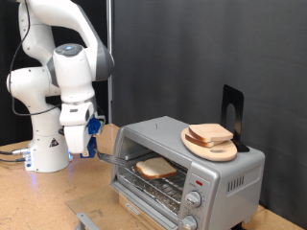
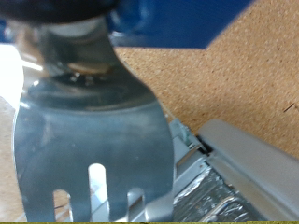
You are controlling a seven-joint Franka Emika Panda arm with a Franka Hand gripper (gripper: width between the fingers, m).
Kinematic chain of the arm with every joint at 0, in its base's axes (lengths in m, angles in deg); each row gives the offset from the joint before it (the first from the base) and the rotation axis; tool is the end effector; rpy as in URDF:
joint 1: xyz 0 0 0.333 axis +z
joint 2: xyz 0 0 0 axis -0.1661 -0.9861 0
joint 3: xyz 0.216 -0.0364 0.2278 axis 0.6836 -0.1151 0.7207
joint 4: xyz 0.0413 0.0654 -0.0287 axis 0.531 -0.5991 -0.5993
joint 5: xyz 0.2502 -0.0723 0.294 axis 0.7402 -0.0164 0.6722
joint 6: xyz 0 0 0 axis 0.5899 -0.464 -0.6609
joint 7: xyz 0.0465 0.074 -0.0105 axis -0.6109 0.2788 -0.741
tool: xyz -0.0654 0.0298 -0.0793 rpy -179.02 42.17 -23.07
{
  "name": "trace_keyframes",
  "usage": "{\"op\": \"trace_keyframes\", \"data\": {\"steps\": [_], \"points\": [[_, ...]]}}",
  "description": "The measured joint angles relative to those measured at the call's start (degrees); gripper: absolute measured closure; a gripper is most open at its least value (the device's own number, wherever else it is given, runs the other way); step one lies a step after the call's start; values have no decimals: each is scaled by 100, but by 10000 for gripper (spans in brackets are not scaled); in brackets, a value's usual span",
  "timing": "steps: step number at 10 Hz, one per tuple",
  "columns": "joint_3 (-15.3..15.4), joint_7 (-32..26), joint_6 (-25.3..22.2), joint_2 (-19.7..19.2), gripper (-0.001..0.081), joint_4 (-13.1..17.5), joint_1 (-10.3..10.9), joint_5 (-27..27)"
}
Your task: Make a piece of toast with the oven
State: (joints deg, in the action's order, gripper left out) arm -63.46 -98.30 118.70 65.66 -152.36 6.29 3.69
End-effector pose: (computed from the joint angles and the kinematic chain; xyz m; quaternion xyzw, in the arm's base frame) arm 0.3618 -0.0394 0.3191 -0.9955 -0.0309 -0.0045 0.0895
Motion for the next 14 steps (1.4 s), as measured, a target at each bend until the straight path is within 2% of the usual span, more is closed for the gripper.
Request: {"op": "trace_keyframes", "data": {"steps": [2, 4, 7, 9, 12, 14], "points": [[-53, 0, -12, 96, 373, -31, -1, 46], [-171, -299, -36, 141, 373, -6, 14, 346], [-643, -864, -570, 575, 373, 135, 3, 808], [-879, -943, -865, 931, 373, 254, 0, 961], [-923, -901, -1008, 1280, 374, 384, 9, 1225], [-923, -916, -1008, 1250, 374, 350, 8, 1198]]}}
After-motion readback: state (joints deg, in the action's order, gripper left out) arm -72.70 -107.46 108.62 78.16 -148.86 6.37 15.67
